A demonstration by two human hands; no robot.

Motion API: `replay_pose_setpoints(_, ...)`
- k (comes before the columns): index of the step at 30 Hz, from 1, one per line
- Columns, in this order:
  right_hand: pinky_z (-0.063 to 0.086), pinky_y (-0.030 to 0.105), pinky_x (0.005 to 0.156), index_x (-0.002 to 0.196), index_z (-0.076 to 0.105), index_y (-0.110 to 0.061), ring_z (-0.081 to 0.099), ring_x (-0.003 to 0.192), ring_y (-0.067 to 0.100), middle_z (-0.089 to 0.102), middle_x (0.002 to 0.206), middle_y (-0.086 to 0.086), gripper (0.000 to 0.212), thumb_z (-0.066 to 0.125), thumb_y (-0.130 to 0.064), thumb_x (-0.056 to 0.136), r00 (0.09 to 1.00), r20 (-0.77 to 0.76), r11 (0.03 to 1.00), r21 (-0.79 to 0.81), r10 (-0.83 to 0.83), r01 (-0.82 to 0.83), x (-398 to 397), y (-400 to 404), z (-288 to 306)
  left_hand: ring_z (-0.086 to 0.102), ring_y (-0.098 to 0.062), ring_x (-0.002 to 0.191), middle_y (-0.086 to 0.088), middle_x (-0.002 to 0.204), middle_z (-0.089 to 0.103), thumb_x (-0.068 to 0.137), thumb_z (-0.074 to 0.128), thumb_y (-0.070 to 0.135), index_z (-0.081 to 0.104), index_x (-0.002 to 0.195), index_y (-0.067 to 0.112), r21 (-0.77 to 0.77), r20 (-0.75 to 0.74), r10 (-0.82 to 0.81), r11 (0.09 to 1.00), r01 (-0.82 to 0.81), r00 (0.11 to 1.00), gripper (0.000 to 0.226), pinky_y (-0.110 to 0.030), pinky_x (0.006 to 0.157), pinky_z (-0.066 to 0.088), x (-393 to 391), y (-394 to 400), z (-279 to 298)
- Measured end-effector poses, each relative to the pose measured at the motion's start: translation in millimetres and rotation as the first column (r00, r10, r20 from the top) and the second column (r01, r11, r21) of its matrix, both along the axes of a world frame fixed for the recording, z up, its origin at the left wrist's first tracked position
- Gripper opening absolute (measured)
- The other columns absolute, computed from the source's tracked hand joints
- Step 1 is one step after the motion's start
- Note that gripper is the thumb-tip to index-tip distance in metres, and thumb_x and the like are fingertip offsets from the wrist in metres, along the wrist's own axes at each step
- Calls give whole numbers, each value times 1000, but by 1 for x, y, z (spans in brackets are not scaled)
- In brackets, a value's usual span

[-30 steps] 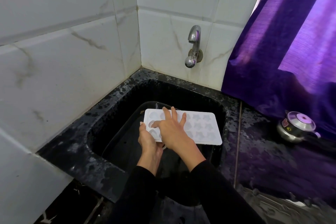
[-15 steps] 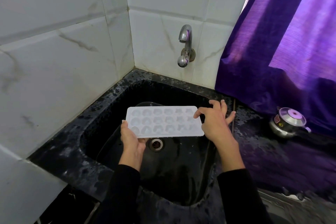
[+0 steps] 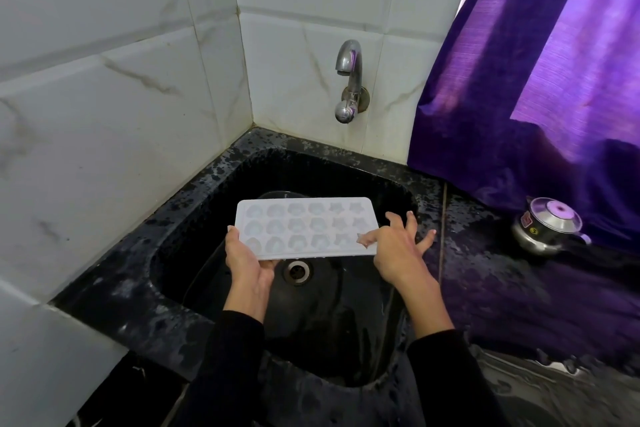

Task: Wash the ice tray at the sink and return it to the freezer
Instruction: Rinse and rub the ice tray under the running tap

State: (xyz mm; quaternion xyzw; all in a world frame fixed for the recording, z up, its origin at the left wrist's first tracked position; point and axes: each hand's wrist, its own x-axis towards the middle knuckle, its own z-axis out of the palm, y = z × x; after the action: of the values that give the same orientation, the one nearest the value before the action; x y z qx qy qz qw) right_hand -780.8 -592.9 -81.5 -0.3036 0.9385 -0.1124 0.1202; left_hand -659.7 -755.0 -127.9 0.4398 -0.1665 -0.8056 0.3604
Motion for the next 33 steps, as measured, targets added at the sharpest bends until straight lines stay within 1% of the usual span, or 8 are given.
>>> replay_pose_setpoints(4, -15, 66, 108, 118, 65, -31, -16, 145, 37, 8, 158, 11, 54, 59, 9, 82, 1000, 25, 999, 29, -15, 14, -2, -1, 5, 66, -32, 99, -13, 114, 67, 100, 34, 50, 57, 126, 14, 9, 7, -11, 1000, 11, 1000, 51, -45, 66, 56, -1, 2, -2)
replay_pose_setpoints(7, -14, 66, 108, 122, 62, -29, -17, 145, 37, 5, 159, 12, 59, 56, 12, 81, 1000, -5, 999, 34, -2, 2, 0, -4, 4, 66, -31, 97, -12, 113, 68, 100, 34, 50, 58, 125, 14, 11, 8, -10, 1000, 10, 1000, 50, -45, 69, 57, -2, 3, -1)
replay_pose_setpoints(12, -13, 67, 108, 118, 64, -28, -14, 145, 37, 13, 156, 11, 55, 55, 12, 82, 1000, -8, 1000, 30, 10, -10, -1, -3, 3, 66, -31, 97, -12, 114, 68, 99, 36, 50, 57, 126, 14, 15, 2, 14, 1000, -14, 1000, 50, -45, 69, 57, -2, 1, -3)
replay_pose_setpoints(20, -13, 66, 108, 118, 64, -26, -12, 145, 36, 15, 156, 10, 52, 57, 10, 82, 999, -40, 999, 31, 16, -14, -3, -6, 3, 66, -30, 96, -12, 110, 68, 100, 36, 49, 58, 123, 13, 26, -7, 16, 1000, -16, 1000, 48, -47, 74, 56, -5, 5, 0)
replay_pose_setpoints(25, -14, 65, 107, 114, 66, -28, -11, 145, 36, 19, 153, 9, 53, 52, 13, 83, 1000, -1, 999, 30, 15, -15, -3, -2, 3, 67, -31, 96, -12, 112, 68, 99, 38, 50, 57, 126, 14, 15, 1, 16, 1000, -16, 1000, 49, -47, 73, 57, -5, 3, -1)
replay_pose_setpoints(28, -13, 64, 108, 111, 62, -29, -11, 145, 34, 18, 152, 10, 53, 53, 14, 81, 1000, -19, 1000, -14, 5, -5, -3, 0, 4, 66, -32, 98, -12, 113, 68, 99, 38, 49, 57, 125, 14, 14, 8, 5, 1000, -5, 1000, 48, -47, 72, 57, -6, 4, -1)
replay_pose_setpoints(31, -11, 63, 111, 111, 50, -26, -8, 145, 32, 20, 147, 9, 59, 48, 19, 73, 997, -78, 995, -104, 5, -14, -3, 1, 6, 66, -32, 98, -13, 113, 68, 99, 38, 50, 58, 125, 14, 23, 4, 3, 1000, -4, 1000, 48, -46, 69, 56, -7, 6, 0)
replay_pose_setpoints(33, -12, 63, 111, 108, 51, -25, -8, 145, 30, 22, 145, 8, 60, 44, 21, 70, 995, -87, 990, -131, 42, -53, 1, -2, 8, 66, -32, 98, -13, 113, 68, 99, 38, 49, 58, 125, 13, 31, -4, 6, 1000, -6, 1000, 49, -45, 66, 56, -7, 6, 0)
